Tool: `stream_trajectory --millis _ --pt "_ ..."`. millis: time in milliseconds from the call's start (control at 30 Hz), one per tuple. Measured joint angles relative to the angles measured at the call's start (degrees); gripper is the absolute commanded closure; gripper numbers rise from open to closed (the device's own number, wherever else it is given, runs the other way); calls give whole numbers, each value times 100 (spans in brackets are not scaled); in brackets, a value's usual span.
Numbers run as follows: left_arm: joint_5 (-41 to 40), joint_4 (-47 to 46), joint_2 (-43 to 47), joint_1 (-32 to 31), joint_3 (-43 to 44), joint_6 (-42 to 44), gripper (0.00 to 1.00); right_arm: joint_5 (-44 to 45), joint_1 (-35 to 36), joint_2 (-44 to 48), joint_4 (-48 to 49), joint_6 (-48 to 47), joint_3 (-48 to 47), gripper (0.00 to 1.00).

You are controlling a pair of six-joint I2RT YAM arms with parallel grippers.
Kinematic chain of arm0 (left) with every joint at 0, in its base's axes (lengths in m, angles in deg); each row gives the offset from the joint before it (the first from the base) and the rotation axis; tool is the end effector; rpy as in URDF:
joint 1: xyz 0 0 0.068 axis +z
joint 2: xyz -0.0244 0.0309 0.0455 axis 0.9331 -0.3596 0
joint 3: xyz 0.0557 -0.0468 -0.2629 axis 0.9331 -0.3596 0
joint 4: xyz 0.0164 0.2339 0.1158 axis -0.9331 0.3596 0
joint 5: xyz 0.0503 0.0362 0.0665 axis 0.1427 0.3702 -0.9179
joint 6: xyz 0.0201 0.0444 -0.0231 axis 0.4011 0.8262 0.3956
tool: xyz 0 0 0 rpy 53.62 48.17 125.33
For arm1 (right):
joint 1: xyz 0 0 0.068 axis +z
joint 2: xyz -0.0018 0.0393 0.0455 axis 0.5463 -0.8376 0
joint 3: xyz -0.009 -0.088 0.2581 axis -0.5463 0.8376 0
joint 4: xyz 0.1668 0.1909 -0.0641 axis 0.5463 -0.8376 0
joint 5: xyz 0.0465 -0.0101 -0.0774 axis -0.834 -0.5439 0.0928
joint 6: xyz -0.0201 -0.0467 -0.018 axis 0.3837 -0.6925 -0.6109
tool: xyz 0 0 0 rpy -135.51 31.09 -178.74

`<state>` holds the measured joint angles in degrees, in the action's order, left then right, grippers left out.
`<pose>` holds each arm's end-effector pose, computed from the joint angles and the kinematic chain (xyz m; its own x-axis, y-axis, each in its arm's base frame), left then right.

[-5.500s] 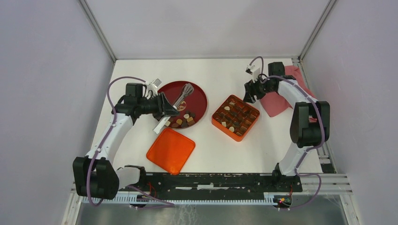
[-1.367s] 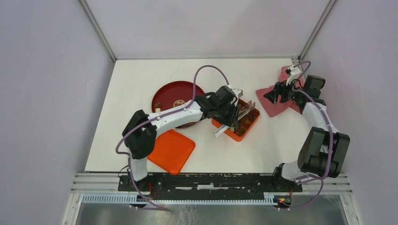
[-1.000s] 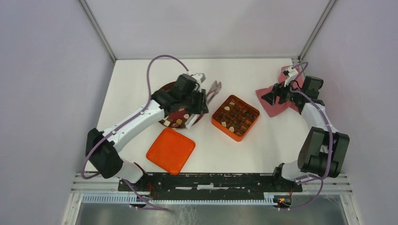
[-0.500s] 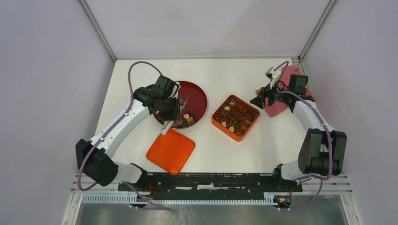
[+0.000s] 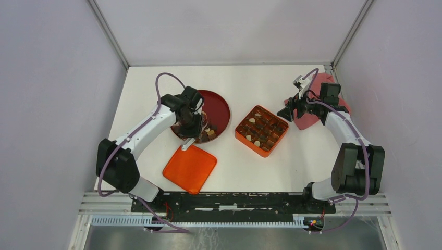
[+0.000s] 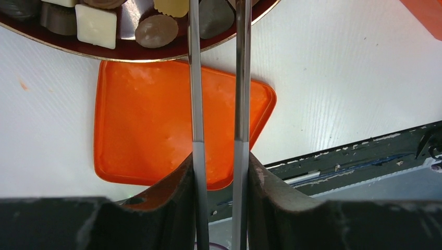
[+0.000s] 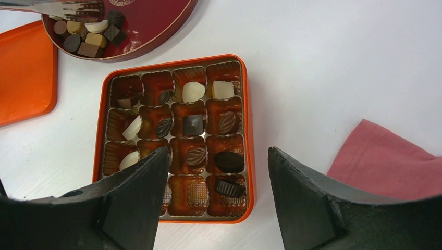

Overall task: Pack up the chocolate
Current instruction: Pick up the fake chocolate from the plate.

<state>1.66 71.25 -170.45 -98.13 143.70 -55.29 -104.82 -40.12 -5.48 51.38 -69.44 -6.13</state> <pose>0.2434 -0.1405 0.2737 -0.9697 0.1259 -0.2096 0.1671 0.9670 -0.1922 0.3047 -0.0089 0.2488 -0.4436 -0.1743 -0.8791 -0.7189 0.6549 0.2329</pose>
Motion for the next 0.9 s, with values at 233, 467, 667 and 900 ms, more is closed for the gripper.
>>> stream_trajectory --millis 233,467,667,900 --pt "-28 -7 -387 0 184 44 55 -2 4 0 0 0 0 25" --pt "-111 -7 -396 0 269 164 55 -2 4 0 0 0 0 25" --pt "-153 -2 -542 0 302 267 55 -4 4 0 0 2 0 25" --pt "-157 -2 -691 0 302 278 55 -4 4 0 0 0 0 25"
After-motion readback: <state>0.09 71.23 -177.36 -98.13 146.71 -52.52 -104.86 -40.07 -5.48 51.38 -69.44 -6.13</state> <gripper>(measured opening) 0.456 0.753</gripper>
